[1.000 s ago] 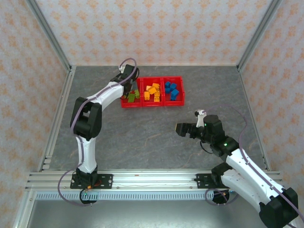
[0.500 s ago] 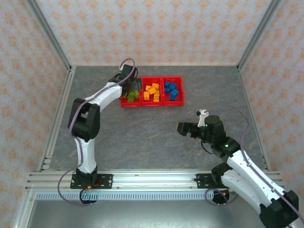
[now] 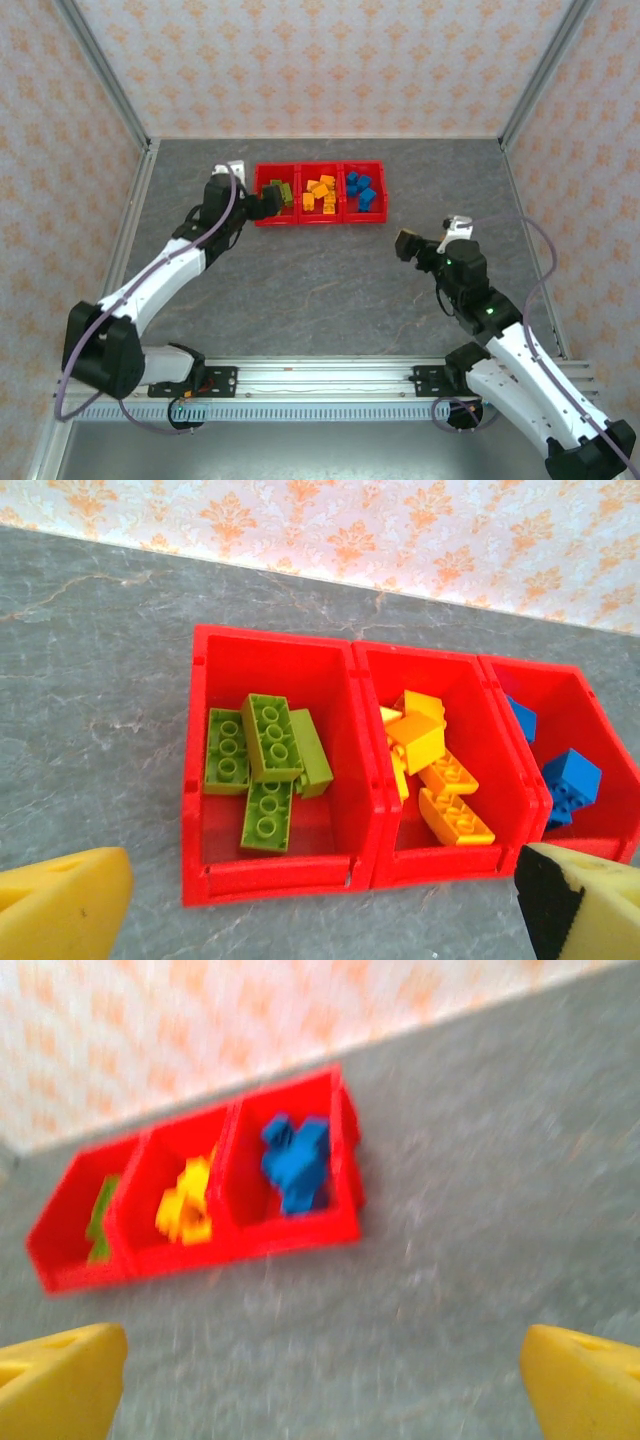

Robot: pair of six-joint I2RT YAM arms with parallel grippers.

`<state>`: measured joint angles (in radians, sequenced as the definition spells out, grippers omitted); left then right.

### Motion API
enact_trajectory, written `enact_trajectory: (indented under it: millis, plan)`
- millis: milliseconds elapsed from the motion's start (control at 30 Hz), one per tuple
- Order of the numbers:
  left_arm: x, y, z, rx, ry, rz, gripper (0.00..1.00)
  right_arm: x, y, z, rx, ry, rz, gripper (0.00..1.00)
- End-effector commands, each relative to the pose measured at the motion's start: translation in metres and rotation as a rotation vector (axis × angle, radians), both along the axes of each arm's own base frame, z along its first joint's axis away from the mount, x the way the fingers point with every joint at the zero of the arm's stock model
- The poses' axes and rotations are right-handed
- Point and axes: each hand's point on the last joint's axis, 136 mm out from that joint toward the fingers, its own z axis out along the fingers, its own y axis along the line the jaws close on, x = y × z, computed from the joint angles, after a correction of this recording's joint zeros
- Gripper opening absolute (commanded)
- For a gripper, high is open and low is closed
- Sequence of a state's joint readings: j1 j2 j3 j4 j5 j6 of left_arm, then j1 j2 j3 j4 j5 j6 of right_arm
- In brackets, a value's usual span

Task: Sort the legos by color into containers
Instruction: Place the lego in the container, then reset both arms

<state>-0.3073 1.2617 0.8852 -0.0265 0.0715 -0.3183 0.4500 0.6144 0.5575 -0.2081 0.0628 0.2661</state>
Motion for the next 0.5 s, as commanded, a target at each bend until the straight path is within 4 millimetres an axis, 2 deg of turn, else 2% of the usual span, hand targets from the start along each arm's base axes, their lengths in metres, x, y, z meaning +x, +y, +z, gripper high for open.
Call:
enact_trajectory:
  millis: [0,100,200,267,333,467]
  plan:
    - [-0.013,0.006,0.025,0.009,-0.169,-0.016,1.0,0.009,-0.046,0.064,0.019,-0.288,-0.268,1.0]
    - [-0.041,0.023,0.027,0.004,-0.301,0.024,0.99,0.004,-0.078,0.073,0.04,-0.45,-0.448,1.0]
    - [-0.07,0.047,0.031,-0.005,-0.452,0.109,0.99,0.006,-0.098,0.059,0.028,-0.506,-0.559,1.0]
    - [-0.088,0.066,0.031,-0.02,-0.528,0.189,0.99,0.015,-0.108,0.036,0.006,-0.462,-0.602,1.0]
    - [-0.103,0.078,0.026,0.001,-0.583,0.228,0.99,0.021,-0.124,0.002,0.029,-0.382,-0.705,1.0]
    - [-0.116,0.092,0.013,0.057,-0.594,0.28,1.0,0.032,-0.129,-0.044,-0.024,-0.305,-0.731,1.0]
